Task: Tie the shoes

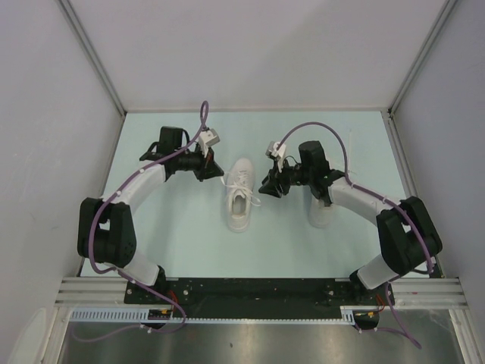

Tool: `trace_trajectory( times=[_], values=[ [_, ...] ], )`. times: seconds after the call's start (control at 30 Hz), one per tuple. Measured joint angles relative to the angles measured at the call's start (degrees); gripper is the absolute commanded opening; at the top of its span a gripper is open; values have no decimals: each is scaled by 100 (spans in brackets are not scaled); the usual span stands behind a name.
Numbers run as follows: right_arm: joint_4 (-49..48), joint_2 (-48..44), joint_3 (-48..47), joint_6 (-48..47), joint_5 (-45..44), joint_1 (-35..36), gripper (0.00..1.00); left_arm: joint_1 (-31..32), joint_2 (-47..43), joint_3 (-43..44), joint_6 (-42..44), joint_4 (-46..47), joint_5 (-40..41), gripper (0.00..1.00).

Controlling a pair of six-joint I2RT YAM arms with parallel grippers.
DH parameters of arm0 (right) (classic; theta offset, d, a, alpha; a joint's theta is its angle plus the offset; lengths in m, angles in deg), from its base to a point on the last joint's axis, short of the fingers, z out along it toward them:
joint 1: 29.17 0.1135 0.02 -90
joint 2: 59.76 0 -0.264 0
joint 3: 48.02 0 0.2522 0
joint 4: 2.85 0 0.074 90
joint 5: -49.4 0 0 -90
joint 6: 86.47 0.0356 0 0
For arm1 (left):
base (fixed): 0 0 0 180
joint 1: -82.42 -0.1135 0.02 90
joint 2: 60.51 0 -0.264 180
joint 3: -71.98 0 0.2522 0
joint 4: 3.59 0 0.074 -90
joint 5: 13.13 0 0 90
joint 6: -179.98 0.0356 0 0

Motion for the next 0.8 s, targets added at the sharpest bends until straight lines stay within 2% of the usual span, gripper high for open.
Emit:
trace_trajectory(
  times=[0.03,0.13,0.4,0.53,0.8],
  values=[
    [-83,24,-57,83,48,-9,38,0,0,4,33,2,0,0],
    [-326,214,-232,280,133,-9,36,0,0,17,87,-2,0,0],
    [-586,868,-409,501,203,103,39,7,2,61,129,-4,2,0],
    [-590,925,-448,522,267,138,41,15,9,111,129,-2,4,0],
    [-588,925,-568,490,496,201,38,22,81,168,129,-9,9,0]
  ],
)
